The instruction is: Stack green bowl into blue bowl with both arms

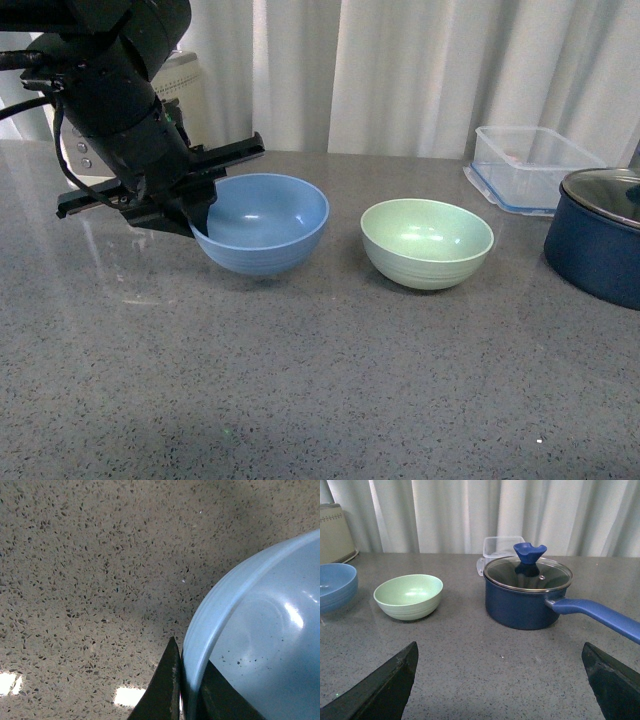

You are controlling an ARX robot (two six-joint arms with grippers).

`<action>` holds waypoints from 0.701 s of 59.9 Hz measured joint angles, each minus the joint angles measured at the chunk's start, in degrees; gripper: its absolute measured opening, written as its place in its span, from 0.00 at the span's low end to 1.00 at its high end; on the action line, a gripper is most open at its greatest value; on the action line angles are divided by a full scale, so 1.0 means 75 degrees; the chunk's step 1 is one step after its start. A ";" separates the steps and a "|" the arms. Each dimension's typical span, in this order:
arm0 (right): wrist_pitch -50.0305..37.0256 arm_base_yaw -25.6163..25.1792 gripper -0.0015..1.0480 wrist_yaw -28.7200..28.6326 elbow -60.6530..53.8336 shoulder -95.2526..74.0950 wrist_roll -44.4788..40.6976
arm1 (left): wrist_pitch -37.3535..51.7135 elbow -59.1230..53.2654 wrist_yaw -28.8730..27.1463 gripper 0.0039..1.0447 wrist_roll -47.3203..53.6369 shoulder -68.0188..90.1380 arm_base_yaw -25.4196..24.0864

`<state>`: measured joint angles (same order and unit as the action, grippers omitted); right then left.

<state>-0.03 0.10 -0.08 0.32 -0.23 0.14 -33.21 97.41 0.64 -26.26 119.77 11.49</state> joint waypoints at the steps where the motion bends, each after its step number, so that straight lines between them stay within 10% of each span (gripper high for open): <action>1: 0.0000 0.0000 0.90 0.0000 0.0000 0.0000 0.0000 | 0.0000 -0.0003 -0.0003 0.03 0.0000 0.0009 0.0003; 19: 0.0000 -0.0003 0.90 0.0000 0.0000 0.0000 0.0000 | 0.0006 -0.0044 0.0061 0.04 -0.0041 0.0192 0.0058; 42: 0.0000 -0.0003 0.90 0.0000 0.0000 0.0000 0.0000 | 0.0388 -0.0131 0.0621 0.69 -0.0137 -0.0105 0.0015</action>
<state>-0.03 0.08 -0.08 0.32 -0.23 0.14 -30.30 96.42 5.30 -27.29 118.98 11.60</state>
